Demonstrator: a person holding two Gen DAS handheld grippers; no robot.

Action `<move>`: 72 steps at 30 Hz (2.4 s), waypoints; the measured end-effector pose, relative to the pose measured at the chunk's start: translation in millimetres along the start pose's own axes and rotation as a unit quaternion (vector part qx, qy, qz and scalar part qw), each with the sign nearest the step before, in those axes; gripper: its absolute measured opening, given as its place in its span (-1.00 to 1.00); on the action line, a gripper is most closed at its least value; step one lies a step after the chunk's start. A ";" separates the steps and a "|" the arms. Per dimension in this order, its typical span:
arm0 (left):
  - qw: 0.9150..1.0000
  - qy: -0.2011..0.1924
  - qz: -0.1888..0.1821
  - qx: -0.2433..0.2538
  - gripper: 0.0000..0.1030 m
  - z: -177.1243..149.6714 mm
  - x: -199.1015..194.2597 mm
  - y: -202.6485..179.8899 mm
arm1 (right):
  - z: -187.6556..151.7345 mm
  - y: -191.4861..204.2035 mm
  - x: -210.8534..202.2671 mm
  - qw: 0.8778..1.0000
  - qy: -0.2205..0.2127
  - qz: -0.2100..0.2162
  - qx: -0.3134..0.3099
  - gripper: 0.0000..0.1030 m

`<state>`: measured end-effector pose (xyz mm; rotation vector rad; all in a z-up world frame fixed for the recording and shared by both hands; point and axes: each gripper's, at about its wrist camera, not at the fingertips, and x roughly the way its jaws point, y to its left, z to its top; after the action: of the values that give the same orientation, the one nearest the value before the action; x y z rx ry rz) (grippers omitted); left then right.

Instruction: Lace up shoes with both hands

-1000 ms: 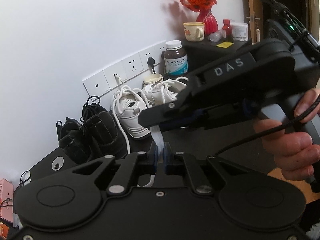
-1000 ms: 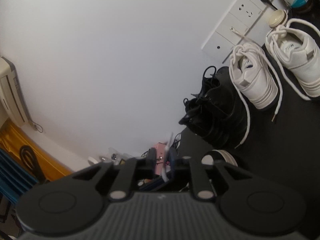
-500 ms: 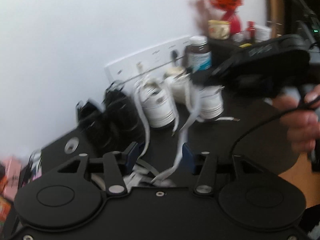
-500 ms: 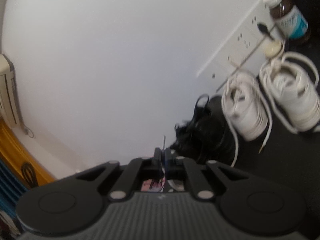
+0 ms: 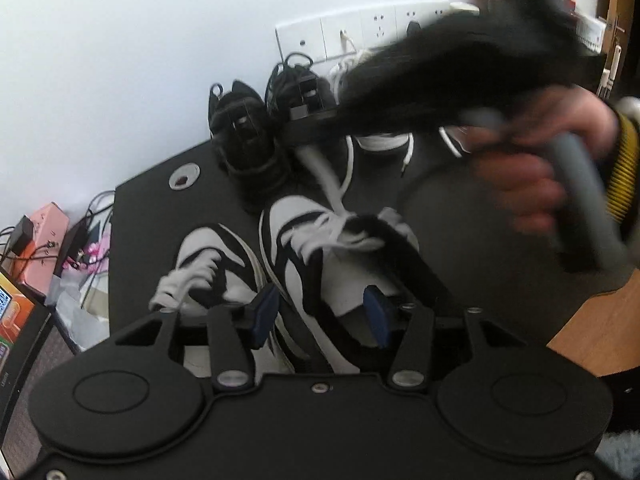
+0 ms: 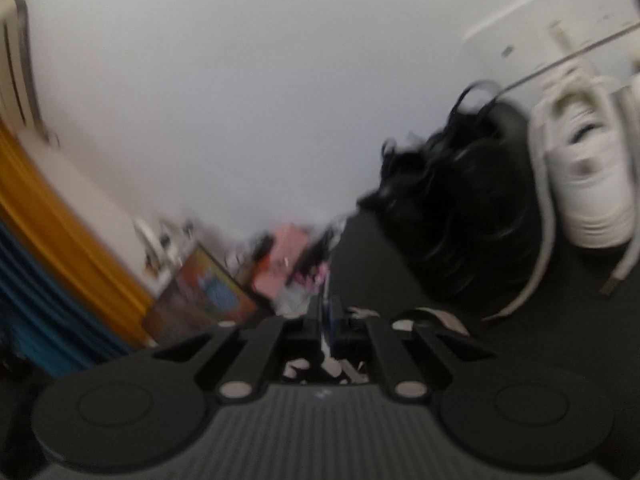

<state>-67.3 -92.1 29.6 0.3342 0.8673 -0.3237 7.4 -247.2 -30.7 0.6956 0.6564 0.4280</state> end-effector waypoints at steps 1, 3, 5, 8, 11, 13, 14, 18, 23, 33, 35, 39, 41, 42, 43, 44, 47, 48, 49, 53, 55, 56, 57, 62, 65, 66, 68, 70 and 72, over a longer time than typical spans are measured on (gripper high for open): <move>1.000 0.000 -0.006 -0.007 -0.11 1.0 1.3 1.3 | 2.6 2.1 14.8 1.000 0.017 -0.007 -0.010 -0.93; 1.000 0.004 -0.012 -0.017 -0.12 3.1 4.0 2.8 | 6.8 6.1 42.2 0.998 0.054 -0.024 -0.029 -0.93; 1.000 0.005 -0.013 -0.022 -0.10 3.5 4.8 3.7 | 10.2 9.9 67.7 0.994 0.088 -0.041 -0.048 -0.93; 0.999 0.007 -0.014 -0.028 -0.05 3.0 5.0 5.4 | 10.4 12.0 91.9 0.987 0.127 -0.065 -0.069 -0.93; 0.999 0.008 -0.015 -0.032 -0.06 3.7 6.6 6.8 | 7.4 7.6 107.6 0.980 0.156 -0.089 -0.086 -0.93; 0.999 0.009 -0.016 -0.032 -0.08 4.8 8.9 7.4 | 5.6 6.3 114.8 0.975 0.171 -0.104 -0.099 -0.95; 0.999 0.010 -0.019 -0.030 -0.08 5.5 10.3 7.6 | 5.0 7.8 113.5 0.973 0.173 -0.110 -0.107 -0.96; 0.999 0.015 -0.032 -0.017 -0.11 8.3 15.9 8.9 | 2.5 13.9 108.4 0.965 0.178 -0.135 -0.138 -0.96; 0.998 0.022 -0.054 -0.001 -0.04 9.7 24.3 6.8 | 5.7 -4.8 75.2 0.964 0.162 -0.172 -0.119 -0.96; 0.992 0.014 -0.117 0.033 -0.05 15.3 38.7 -6.2 | -27.2 -51.4 -34.5 0.968 0.069 -0.240 -0.004 -0.97; 0.991 0.010 -0.129 0.038 -0.05 19.4 40.7 -8.8 | -38.4 -52.8 -54.1 0.965 0.046 -0.257 0.014 -0.97; 0.987 0.004 -0.147 0.059 -0.05 29.9 44.9 -19.0 | -51.9 -60.4 -83.1 0.958 0.015 -0.279 0.055 -0.97; 0.985 0.003 -0.153 0.073 -0.05 34.2 46.4 -23.7 | -56.9 -64.5 -90.9 0.955 0.002 -0.286 0.077 -0.97; 0.984 0.004 -0.157 0.078 -0.05 36.2 48.0 -23.9 | -59.4 -66.6 -94.8 0.953 -0.004 -0.289 0.089 -0.96; 0.984 0.005 -0.160 0.083 -0.05 38.2 49.6 -24.0 | -61.1 -68.0 -95.9 0.952 -0.012 -0.289 0.102 -0.96; 0.983 0.008 -0.165 0.085 -0.05 39.9 51.4 -22.3 | -62.0 -68.2 -95.6 0.950 -0.020 -0.289 0.113 -0.96; 0.979 0.022 -0.186 0.080 -0.12 43.7 55.7 -7.9 | -65.1 -60.8 -100.0 0.945 -0.047 -0.298 0.126 -0.95; 0.978 0.023 -0.193 0.082 -0.12 44.7 54.4 -3.2 | -66.1 -55.6 -104.2 0.945 -0.059 -0.296 0.128 -0.95; 0.976 0.022 -0.199 0.085 -0.13 45.4 51.3 1.2 | -66.8 -49.7 -110.5 0.946 -0.072 -0.288 0.132 -0.95; 0.968 0.005 -0.229 0.098 -0.13 47.3 34.9 21.8 | -67.6 -19.8 -135.6 0.949 -0.112 -0.262 0.134 -0.95; 0.965 -0.002 -0.242 0.099 -0.20 48.4 29.1 32.8 | -68.5 -1.7 -147.4 0.953 -0.125 -0.242 0.129 -0.95; 0.964 -0.003 -0.246 0.100 -0.22 49.3 29.1 37.3 | -69.6 6.0 -152.6 0.956 -0.129 -0.229 0.127 -0.95; 0.963 -0.004 -0.249 0.101 -0.24 49.9 30.2 41.1 | -70.9 14.5 -155.2 0.960 -0.131 -0.216 0.122 -0.95; 0.958 -0.003 -0.266 0.106 -0.39 47.2 39.1 50.3 | -83.3 55.3 -145.4 0.972 -0.116 -0.172 0.109 -0.95; 0.954 0.000 -0.279 0.105 -0.40 41.9 46.3 51.6 | -92.0 68.5 -125.2 0.974 -0.095 -0.174 0.109 -0.95; 0.954 -0.001 -0.283 0.101 -0.40 40.4 48.4 52.7 | -94.4 71.2 -117.6 0.974 -0.087 -0.179 0.107 -0.95; 0.953 0.000 -0.292 0.086 -0.38 38.6 52.5 56.3 | -98.5 75.0 -102.3 0.973 -0.071 -0.193 0.104 -0.95; 0.951 0.002 -0.302 0.067 -0.36 38.2 56.8 61.3 | -99.2 76.8 -88.8 0.971 -0.054 -0.213 0.096 -0.95; 0.949 0.007 -0.311 0.046 -0.36 37.9 60.8 66.2 | -98.0 76.8 -77.3 0.967 -0.039 -0.234 0.091 -0.95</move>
<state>22.4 -56.7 14.9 0.1396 0.9609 -0.9499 -126.0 -193.4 -2.3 0.6992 0.7661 -0.0972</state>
